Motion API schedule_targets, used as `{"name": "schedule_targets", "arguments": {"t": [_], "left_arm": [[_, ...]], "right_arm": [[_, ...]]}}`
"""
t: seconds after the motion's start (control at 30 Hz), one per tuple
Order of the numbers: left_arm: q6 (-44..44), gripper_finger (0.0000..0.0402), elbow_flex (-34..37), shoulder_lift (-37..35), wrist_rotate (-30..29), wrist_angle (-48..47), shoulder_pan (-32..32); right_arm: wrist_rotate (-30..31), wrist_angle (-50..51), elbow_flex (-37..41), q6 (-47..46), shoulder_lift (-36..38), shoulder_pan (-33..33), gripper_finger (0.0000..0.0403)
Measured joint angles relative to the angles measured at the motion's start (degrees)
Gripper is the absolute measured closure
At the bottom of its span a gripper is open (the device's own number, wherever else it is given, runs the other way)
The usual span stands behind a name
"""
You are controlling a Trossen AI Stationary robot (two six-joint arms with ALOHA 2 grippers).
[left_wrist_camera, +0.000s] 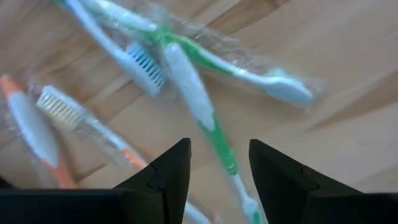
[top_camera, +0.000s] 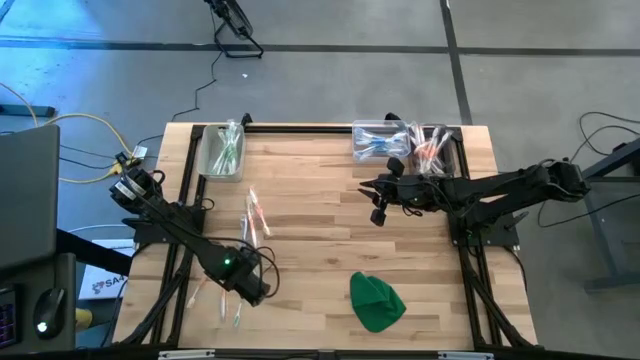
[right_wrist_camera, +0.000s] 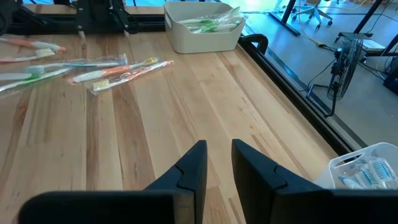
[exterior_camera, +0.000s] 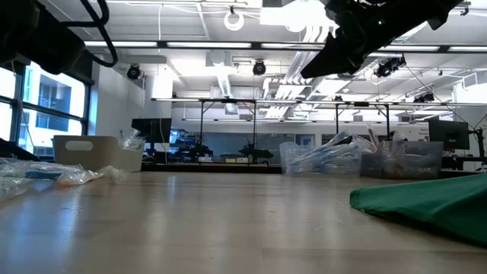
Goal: Pick & Place Toothbrushes
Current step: Put the green toothbrush into the gray bin
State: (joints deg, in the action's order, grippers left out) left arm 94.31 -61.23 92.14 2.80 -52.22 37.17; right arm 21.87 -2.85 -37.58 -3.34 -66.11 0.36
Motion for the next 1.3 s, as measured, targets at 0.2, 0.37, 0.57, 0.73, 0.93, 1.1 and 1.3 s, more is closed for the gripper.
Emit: {"name": "schedule_targets", "arguments": {"t": [0.2,0.37,0.57,0.73,0.93,1.1,1.3], "left_arm": [[0.47,0.0242,0.0,0.0,-2.6,0.54,0.0],[2.47,0.0242,1.4,0.02,-3.38,2.02,0.0],[5.39,0.0242,4.57,0.02,-1.87,7.21,0.45],[6.69,0.0242,6.41,0.02,-1.87,11.38,0.42],[6.88,0.0242,7.39,0.01,-1.88,11.75,0.44],[7.77,0.0242,8.46,0.02,-1.91,11.79,0.35],[8.23,0.0242,8.46,0.01,-1.91,12.52,0.37]], "right_arm": [[0.0,0.04,0.0,0.03,0.0,0.0,0.0337],[0.0,0.04,0.0,0.03,0.0,0.0,0.0337],[0.0,0.07,0.0,0.1,0.0,0.0,0.0337],[0.0,0.09,0.0,0.14,0.0,0.0,0.0337],[0.0,0.09,0.0,0.14,0.0,0.0,0.0337],[0.0,0.09,0.0,0.14,0.0,0.0,0.0337],[0.0,0.15,0.0,0.03,0.0,0.0,0.0337]]}}
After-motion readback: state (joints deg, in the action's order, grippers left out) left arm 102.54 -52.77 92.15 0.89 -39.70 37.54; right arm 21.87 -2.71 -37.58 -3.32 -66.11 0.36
